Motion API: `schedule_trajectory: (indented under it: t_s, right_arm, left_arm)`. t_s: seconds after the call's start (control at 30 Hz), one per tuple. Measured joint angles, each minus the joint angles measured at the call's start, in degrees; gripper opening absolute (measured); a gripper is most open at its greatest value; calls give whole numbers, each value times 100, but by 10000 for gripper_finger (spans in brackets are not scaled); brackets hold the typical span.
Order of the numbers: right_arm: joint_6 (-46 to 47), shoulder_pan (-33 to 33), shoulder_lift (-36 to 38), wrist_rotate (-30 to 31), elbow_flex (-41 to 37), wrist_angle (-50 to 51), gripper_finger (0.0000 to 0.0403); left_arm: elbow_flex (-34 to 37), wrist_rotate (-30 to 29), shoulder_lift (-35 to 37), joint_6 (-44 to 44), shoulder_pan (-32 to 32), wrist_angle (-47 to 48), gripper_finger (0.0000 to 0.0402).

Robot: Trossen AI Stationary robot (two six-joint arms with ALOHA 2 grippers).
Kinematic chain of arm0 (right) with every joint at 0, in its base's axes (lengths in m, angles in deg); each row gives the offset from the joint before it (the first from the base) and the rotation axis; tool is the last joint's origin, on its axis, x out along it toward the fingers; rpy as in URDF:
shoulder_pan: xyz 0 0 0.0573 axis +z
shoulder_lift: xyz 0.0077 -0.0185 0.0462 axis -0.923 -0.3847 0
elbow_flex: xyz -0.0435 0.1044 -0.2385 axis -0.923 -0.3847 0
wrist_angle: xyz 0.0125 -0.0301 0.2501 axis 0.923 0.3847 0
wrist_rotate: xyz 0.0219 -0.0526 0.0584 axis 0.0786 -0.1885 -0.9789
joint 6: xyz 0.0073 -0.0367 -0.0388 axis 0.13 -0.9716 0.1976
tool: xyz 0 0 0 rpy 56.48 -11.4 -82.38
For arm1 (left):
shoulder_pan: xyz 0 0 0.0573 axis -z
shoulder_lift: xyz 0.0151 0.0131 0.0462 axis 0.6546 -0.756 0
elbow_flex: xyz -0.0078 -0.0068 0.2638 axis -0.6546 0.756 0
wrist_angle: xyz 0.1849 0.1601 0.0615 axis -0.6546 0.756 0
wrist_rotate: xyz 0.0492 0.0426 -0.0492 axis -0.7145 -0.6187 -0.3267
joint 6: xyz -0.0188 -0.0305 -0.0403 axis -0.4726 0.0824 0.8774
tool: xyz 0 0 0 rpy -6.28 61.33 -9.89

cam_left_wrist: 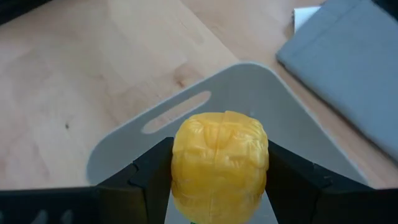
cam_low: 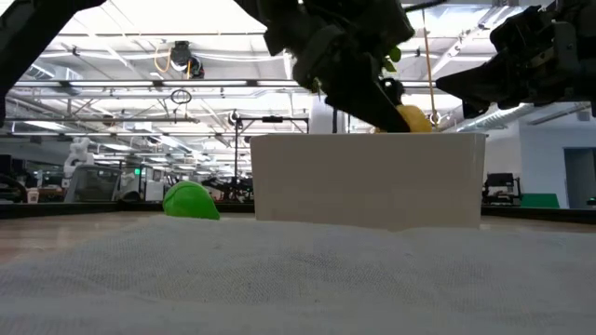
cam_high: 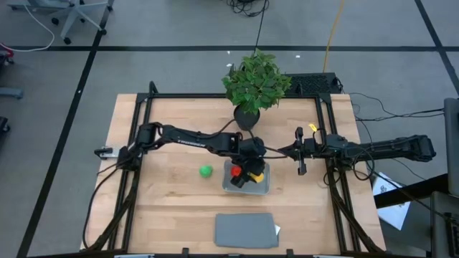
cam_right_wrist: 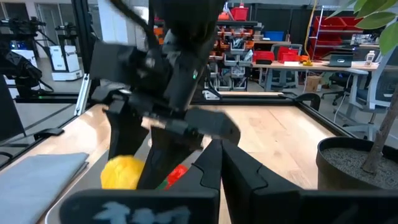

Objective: Pick and placing Produce into tupperware
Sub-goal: Put the pineapple into the basket

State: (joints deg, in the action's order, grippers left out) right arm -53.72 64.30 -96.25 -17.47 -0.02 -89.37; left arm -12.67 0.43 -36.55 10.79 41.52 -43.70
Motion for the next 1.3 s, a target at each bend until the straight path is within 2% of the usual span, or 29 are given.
schedule_trajectory:
  t_s: [0.87,1.1,1.3]
  right_arm:
    - [2,0,-23,0,0,2,0]
    - [0,1,-24,0,0,2,0]
    - [0,2,-24,0,0,0,0]
  left_arm:
    - [4,-111,-390,2,4,-338,212]
    - [8,-118,-470,-523,6,-162,212]
    - [4,-122,-458,-1325,15,-19,212]
